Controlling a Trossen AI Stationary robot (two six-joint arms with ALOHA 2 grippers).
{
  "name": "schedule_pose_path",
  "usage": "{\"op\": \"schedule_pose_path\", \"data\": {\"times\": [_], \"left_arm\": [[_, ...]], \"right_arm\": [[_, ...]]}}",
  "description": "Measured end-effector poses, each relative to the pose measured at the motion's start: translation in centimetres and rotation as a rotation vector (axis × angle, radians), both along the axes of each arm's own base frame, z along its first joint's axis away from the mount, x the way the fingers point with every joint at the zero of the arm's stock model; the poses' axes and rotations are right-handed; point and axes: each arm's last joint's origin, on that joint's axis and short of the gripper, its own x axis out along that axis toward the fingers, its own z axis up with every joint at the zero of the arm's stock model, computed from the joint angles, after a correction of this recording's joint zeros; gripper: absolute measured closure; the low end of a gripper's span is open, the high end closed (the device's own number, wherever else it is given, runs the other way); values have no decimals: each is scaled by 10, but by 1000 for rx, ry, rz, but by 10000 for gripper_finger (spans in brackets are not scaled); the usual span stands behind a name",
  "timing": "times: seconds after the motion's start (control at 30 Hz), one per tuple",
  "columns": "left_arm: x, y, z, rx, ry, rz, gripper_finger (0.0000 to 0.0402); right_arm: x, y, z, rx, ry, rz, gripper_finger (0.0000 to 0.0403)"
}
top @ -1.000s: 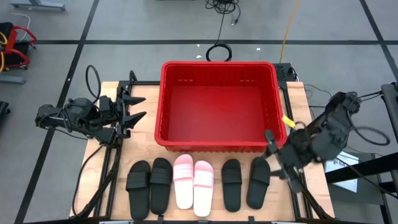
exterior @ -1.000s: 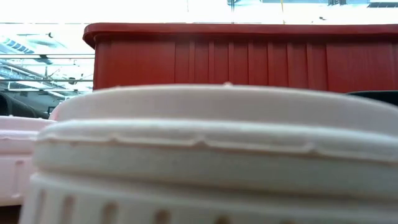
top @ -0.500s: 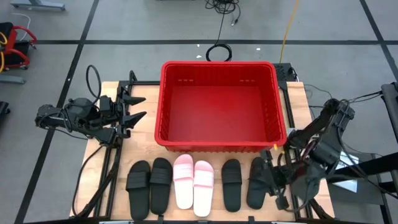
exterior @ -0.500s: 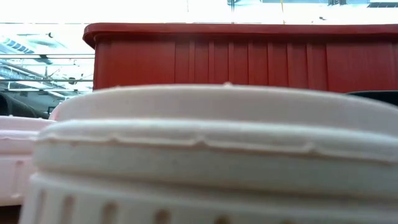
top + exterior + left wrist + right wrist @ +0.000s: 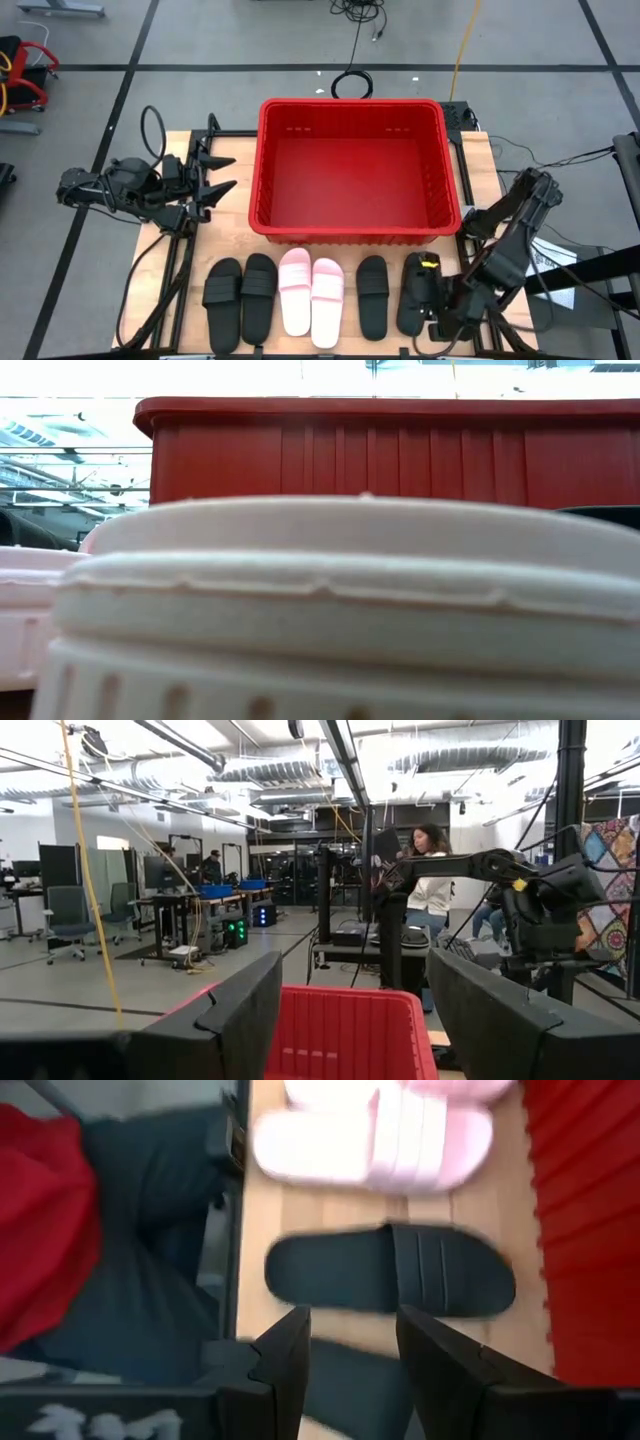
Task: Pick and place slides into bin
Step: Put the black slide into the red bin
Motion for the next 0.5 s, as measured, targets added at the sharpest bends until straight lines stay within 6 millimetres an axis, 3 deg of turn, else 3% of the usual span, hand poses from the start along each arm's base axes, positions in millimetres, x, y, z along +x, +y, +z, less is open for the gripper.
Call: {"op": "schedule_pose_path", "data": {"times": [0.27, 0.5], "left_arm": [[0, 0, 0, 1, 4, 0, 147], [0, 0, 0, 1, 5, 0, 147]], "right_arm": [[-2, 4, -18, -72, 136, -64, 261], [-8, 6, -42, -216, 383, -105, 261]]}}
